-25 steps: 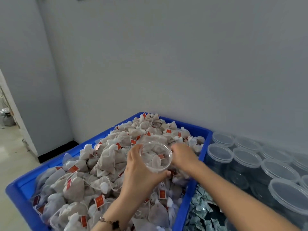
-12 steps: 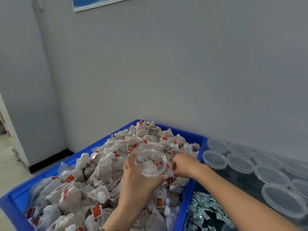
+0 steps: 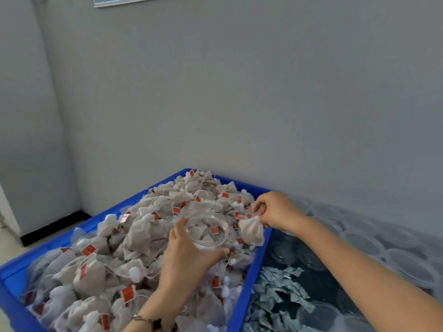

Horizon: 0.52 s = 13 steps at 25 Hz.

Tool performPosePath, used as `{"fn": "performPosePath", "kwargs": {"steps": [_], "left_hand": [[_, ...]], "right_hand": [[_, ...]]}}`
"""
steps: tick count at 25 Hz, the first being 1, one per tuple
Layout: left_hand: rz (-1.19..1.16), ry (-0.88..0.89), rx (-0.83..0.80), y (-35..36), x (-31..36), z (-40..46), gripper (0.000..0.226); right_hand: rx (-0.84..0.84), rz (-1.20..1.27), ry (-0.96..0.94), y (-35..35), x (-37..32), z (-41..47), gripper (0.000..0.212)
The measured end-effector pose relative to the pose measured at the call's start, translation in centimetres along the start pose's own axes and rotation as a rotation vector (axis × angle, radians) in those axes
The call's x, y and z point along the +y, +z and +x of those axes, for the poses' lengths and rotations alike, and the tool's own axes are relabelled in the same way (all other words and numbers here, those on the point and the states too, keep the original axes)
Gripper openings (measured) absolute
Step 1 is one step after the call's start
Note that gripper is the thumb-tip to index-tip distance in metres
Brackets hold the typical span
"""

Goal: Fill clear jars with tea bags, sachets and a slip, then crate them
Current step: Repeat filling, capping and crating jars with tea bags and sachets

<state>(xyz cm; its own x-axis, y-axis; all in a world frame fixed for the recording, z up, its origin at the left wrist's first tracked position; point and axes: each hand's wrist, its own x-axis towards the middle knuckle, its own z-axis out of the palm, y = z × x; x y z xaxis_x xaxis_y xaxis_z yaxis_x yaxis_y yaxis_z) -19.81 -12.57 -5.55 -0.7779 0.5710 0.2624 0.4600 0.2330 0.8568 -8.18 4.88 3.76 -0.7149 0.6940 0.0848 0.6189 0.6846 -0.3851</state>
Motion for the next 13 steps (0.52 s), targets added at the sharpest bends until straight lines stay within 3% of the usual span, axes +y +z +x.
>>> {"fn": "performPosePath", "kwargs": {"steps": [3, 6, 13], "left_hand": [[0.062, 0.039, -0.011, -0.3, 1.3, -0.8, 0.121], [0.119, 0.162, -0.044, -0.3, 4.3, -1.9, 0.115], [-0.088, 0.272, -0.133, 0.4, 10.5, -6.7, 0.096]], "right_hand": [[0.145, 0.271, -0.004, -3.6, -0.7, -4.0, 0.025], [0.247, 0.357, -0.073, -6.9, -1.4, -7.7, 0.030], [0.346, 0.506, -0.197, -11.9, -3.0, -14.4, 0.031]]}}
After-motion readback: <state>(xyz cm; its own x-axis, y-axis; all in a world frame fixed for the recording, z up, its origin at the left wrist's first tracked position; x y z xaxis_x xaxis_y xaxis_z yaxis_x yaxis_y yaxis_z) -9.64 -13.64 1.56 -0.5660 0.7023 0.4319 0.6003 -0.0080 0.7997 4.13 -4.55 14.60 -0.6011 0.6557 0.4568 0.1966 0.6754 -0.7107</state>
